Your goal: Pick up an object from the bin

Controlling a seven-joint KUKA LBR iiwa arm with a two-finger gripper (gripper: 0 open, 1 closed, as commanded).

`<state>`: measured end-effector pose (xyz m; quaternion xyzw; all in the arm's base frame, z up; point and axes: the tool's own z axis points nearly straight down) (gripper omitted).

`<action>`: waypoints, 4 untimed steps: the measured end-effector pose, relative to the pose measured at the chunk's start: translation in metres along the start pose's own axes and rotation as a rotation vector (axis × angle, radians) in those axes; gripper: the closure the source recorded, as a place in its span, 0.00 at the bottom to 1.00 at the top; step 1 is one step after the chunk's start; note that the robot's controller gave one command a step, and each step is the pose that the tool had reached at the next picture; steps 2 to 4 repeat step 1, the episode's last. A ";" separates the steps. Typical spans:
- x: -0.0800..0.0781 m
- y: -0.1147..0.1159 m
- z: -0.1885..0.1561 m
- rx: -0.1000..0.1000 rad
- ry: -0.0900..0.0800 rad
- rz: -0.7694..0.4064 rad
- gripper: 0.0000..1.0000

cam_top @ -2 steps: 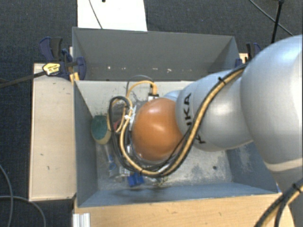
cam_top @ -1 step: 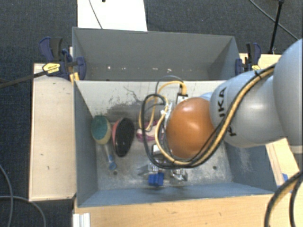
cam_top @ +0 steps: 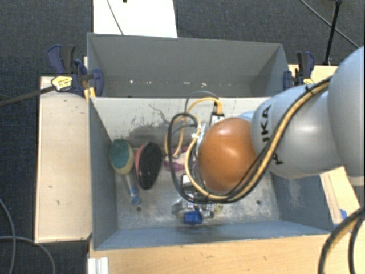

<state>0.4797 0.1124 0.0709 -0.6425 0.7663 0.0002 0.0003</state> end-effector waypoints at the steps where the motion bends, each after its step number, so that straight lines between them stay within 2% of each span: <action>1: -0.020 -0.038 -0.165 0.010 -0.005 0.024 1.00; 4: -0.020 -0.038 -0.165 0.010 -0.005 0.024 1.00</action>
Offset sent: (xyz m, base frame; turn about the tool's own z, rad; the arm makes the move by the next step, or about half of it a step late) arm 0.0378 0.0117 0.1607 0.0197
